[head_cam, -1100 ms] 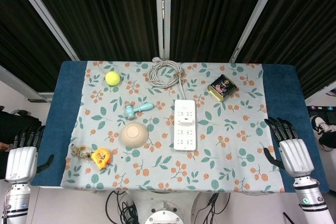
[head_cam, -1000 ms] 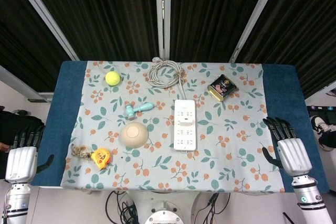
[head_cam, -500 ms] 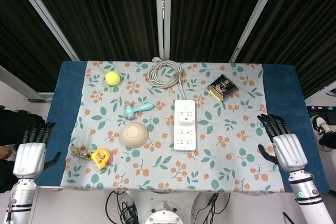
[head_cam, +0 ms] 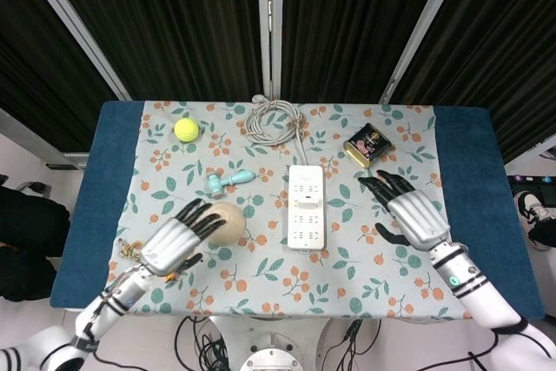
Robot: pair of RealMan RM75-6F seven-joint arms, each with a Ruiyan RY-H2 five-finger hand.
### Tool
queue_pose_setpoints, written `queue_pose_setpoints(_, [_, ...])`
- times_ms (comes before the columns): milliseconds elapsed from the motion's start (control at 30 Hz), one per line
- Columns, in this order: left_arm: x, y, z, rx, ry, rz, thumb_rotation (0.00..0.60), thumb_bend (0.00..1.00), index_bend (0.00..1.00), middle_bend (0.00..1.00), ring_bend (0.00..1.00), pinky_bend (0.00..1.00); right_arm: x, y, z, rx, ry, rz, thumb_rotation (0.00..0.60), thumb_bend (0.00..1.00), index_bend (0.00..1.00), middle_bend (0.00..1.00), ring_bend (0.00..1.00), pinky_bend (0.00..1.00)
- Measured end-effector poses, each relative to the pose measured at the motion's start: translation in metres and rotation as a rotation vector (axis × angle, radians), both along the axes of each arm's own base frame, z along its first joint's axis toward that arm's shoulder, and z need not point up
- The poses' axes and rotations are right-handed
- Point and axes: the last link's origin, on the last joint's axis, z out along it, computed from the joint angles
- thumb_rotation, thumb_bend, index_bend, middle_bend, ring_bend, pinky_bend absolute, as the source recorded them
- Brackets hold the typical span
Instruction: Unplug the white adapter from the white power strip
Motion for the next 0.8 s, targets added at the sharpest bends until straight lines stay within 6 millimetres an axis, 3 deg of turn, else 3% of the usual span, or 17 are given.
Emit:
queue_pose_setpoints(200, [0.059,0.009,-0.055,-0.153,0.043,-0.159,0.600,0.28,0.14,0.16,0.06,0.09,0.036,-0.029,-0.027,0.081,0.053,0.018,0.600,0.29,0.00,0.15,0.00,0.16])
queue_pose_setpoints(300, [0.075,0.015,-0.073,-0.183,0.066,-0.187,0.600,0.28,0.14,0.15,0.06,0.09,0.050,-0.040,-0.040,0.103,0.076,0.025,0.600,0.29,0.00,0.15,0.00,0.17])
queue_pose_setpoints(567, [0.091,0.030,-0.103,-0.209,0.102,-0.176,0.600,0.28,0.12,0.14,0.06,0.10,0.071,-0.060,-0.076,0.141,0.149,0.020,0.600,0.29,0.00,0.17,0.00,0.19])
queue_pose_setpoints(800, [0.095,0.033,-0.122,-0.235,0.110,-0.158,0.600,0.28,0.11,0.14,0.06,0.11,0.072,-0.074,-0.103,0.160,0.222,0.010,0.600,0.29,0.02,0.19,0.02,0.21])
